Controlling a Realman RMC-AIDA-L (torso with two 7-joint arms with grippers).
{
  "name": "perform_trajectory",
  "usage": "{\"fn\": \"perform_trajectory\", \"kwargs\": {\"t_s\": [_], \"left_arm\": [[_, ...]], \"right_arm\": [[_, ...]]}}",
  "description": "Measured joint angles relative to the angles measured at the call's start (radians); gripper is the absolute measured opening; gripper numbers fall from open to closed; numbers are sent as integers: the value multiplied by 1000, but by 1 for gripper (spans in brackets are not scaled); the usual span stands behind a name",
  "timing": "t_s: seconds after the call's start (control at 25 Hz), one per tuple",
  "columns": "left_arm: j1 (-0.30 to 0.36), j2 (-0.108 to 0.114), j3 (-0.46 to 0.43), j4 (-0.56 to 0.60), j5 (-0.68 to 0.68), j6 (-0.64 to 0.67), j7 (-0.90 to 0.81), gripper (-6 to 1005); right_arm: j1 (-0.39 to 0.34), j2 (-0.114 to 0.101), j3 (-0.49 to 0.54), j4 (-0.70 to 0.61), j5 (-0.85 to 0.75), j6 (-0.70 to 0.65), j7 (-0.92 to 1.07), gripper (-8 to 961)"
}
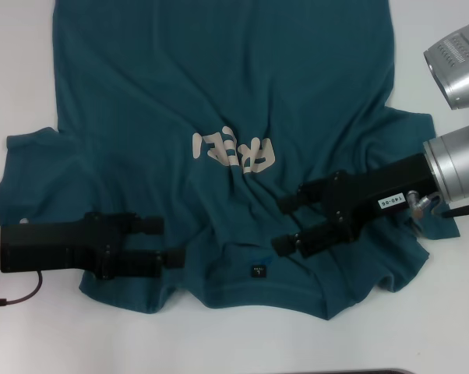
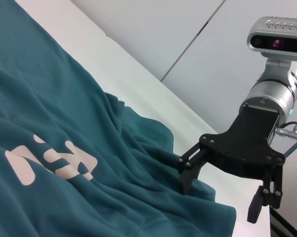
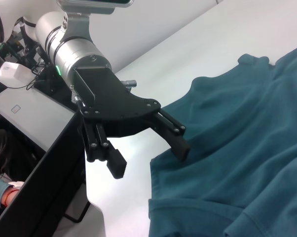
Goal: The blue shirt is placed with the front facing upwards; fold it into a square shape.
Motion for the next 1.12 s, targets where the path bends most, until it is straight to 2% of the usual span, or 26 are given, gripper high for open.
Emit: {"fn": "perform_trajectory", "kwargs": {"t_s": [0.72,0.84,1.12], "left_arm": [[-2,4,-8,0,-7,6,-52,887],[-16,13,-69,0,-12,7,-182,884],[-35,42,-307,5,-16,57,-535,876]], "right_arm": [[-3,-2,8,-1,20,-1,37,914],[-4,-6,31,-5,46,-2,87,914],[-18,-22,183,-4,112,-17,308,912]]}}
